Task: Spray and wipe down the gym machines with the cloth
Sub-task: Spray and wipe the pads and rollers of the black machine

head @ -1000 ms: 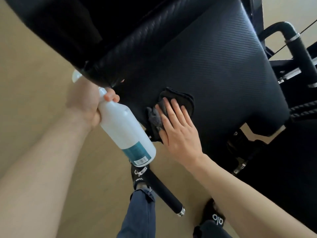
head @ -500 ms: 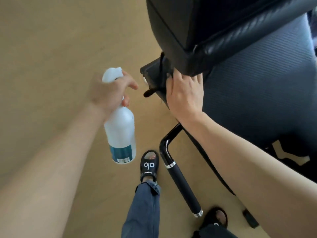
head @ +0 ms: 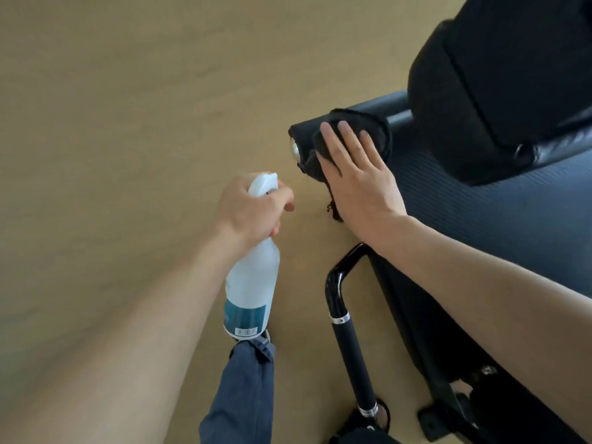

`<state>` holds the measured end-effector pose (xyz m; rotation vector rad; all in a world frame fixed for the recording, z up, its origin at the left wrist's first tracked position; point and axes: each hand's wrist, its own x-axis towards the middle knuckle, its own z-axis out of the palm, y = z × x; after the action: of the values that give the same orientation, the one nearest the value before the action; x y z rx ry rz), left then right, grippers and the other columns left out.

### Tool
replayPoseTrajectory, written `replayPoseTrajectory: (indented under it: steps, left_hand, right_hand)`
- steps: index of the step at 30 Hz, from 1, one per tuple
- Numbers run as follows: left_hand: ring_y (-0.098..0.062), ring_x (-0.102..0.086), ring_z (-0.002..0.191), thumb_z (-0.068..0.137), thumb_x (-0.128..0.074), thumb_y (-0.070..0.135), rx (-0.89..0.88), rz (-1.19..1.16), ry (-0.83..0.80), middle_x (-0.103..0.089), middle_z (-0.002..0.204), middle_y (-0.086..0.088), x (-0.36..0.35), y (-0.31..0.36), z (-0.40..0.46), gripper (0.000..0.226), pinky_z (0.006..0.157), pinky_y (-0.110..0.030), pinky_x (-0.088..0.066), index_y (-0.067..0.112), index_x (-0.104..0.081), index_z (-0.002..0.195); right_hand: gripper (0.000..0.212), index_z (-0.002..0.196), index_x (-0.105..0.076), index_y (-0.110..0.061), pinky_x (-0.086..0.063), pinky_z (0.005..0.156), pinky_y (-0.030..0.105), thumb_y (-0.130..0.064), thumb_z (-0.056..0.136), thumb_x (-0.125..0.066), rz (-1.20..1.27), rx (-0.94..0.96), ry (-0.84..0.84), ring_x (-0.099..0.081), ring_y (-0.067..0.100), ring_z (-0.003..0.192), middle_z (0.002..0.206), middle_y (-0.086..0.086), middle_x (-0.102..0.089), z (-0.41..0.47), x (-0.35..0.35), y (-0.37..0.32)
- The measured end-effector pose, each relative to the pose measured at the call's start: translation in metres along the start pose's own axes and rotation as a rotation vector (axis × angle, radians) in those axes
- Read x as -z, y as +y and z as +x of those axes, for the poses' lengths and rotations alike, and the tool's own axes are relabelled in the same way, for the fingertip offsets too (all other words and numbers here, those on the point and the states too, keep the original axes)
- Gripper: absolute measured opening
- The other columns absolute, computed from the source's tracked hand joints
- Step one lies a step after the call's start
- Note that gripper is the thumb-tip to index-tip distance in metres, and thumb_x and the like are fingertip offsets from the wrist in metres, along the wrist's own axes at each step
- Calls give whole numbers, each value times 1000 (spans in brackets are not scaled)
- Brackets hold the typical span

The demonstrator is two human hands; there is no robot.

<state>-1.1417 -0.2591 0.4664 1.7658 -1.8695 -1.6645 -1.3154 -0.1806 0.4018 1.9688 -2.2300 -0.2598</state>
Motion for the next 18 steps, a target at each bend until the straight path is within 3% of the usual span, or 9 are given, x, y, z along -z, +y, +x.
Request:
replayPoseTrajectory:
  steps: [2, 4, 7, 12, 16, 18]
  left_hand:
    - [-19, -46, 47, 84, -68, 15, -17, -9, 13, -46, 53, -5, 7, 3, 12, 18, 53, -25, -36, -1, -61, 84]
    - [-16, -46, 46, 85, -67, 15, -45, 2, 16, -46, 53, -4, 16, 9, 25, 21, 45, -20, -35, -5, -61, 90]
    - [-12, -44, 40, 88, -66, 15, -77, 60, -16, -45, 43, 5, 29, 19, 41, 18, 37, -12, -33, -2, -64, 90]
    - [-10, -44, 41, 89, -64, 13, -165, 186, -128, -44, 41, 11, 27, 28, 51, 18, 41, -14, -37, -4, -63, 87]
    - [-9, -47, 40, 89, -64, 18, -141, 210, -213, -49, 42, 6, 24, 32, 50, 18, 47, -19, -41, 3, -67, 82]
    - [-8, -48, 40, 90, -63, 20, -140, 230, -248, -51, 43, 5, 19, 31, 46, 19, 53, -23, -43, 5, -69, 80]
  right_hand:
    - [51, 148, -43, -2, -20, 124, 46, -10, 98, -53, -55, 18, -123, -30, 36, 148, 160, 18, -32, 39, 12, -7]
    - [44, 142, -49, -3, -36, 112, 42, -14, 99, -54, -149, 39, -305, -48, 34, 132, 144, 18, -48, 69, 24, -15]
    - [38, 136, -55, -6, -42, 103, 41, -19, 100, -55, -354, 98, -463, -54, 31, 122, 133, 16, -54, 81, 35, -21]
    - [60, 154, -32, -1, -14, 125, 48, -27, 103, -48, -500, 257, -373, -24, 38, 150, 160, 21, -31, 49, 32, -18]
    - [71, 158, -16, 0, 13, 122, 53, -29, 102, -48, -503, 391, -494, 3, 40, 155, 168, 20, -6, -12, 30, -13]
    - [72, 158, -15, 0, 18, 119, 53, -22, 100, -51, -441, 428, -557, 4, 39, 155, 168, 22, -4, -56, 24, -8]
